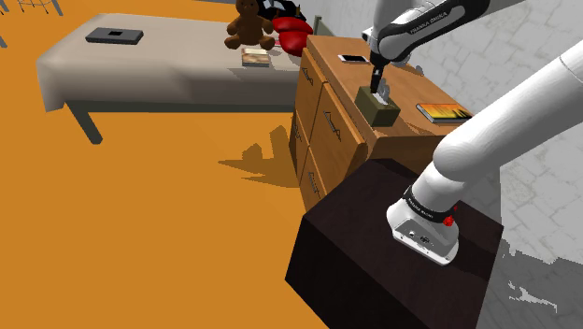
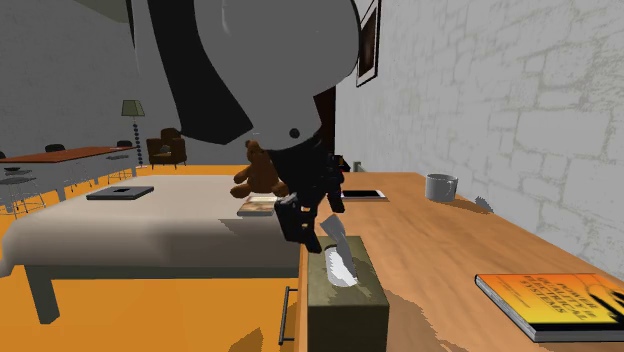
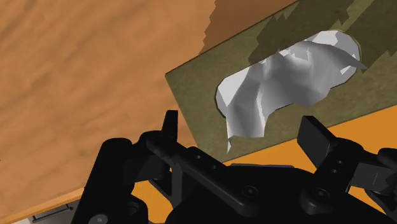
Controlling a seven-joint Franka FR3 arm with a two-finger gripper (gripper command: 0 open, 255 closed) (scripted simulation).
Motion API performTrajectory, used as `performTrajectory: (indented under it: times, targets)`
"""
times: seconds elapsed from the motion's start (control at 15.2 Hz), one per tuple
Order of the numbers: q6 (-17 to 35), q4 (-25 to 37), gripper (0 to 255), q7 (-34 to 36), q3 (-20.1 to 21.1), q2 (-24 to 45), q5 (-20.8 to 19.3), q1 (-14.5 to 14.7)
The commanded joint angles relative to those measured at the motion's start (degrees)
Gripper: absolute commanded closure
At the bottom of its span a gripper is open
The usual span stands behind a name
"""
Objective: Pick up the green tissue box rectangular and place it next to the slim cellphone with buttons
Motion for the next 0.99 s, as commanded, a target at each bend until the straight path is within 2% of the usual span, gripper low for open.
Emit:
performTrajectory:
  times: [0.0, 0.2, 0.26, 0.79, 0.92]
  targets:
    - [0.1, 0.0, 0, 0.0, 0.0, 0.1, 0.0, 0.0]
    - [0.1, 0.0, 0, 0.0, 0.0, 0.1, 0.0, 0.0]
    - [0.1, 0.0, 255, 0.0, 0.0, 0.1, 0.0, 0.0]
    - [0.5, 0.1, 255, 0.1, -0.1, 0.6, -0.1, 0.0]
    - [-0.7, 0.3, 255, -0.4, 0.1, -0.4, 0.3, 0.1]
